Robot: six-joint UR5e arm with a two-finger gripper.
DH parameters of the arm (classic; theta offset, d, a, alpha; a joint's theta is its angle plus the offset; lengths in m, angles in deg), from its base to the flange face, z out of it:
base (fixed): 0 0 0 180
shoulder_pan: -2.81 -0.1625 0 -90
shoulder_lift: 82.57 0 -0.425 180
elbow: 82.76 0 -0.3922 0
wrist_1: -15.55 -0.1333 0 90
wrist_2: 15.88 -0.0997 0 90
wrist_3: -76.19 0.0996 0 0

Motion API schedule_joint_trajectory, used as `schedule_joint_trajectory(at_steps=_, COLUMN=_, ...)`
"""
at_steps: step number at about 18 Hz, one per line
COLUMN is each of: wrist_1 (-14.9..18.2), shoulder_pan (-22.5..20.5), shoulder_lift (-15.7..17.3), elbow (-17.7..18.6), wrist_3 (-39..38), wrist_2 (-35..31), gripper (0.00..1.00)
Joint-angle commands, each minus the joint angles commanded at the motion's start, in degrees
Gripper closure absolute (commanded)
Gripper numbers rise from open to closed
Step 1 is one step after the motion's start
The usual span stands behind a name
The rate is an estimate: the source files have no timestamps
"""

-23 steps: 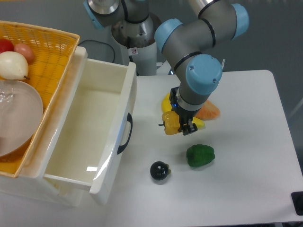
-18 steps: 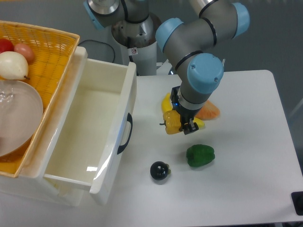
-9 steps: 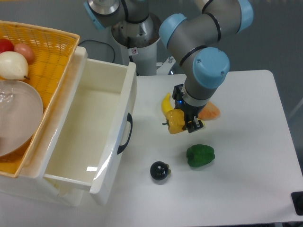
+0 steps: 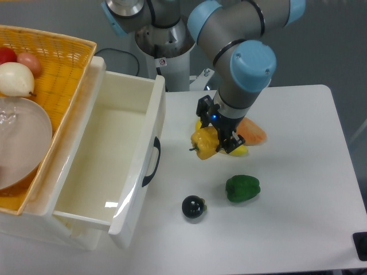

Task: Place the yellow pepper in the upper white drawer
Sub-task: 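Lift the yellow pepper and carry it toward the open white drawer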

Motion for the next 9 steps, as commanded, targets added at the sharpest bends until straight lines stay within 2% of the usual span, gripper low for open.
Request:
schedule_joint_trajectory(at_steps=4, wrist_1=4.12, shoulder_pan=-4.39, shoulder_lift=3.34, elbow=-1.32, wrist_3=-0.88, wrist_2=10.52, gripper=0.9)
schedule_joint_trajectory(at_steps=9, wrist_1=4.48, shoulder_pan=-6.95, shoulder_lift=6.42, elbow=-1.58, wrist_3=-8.77, wrist_2=20.29, gripper=0.9)
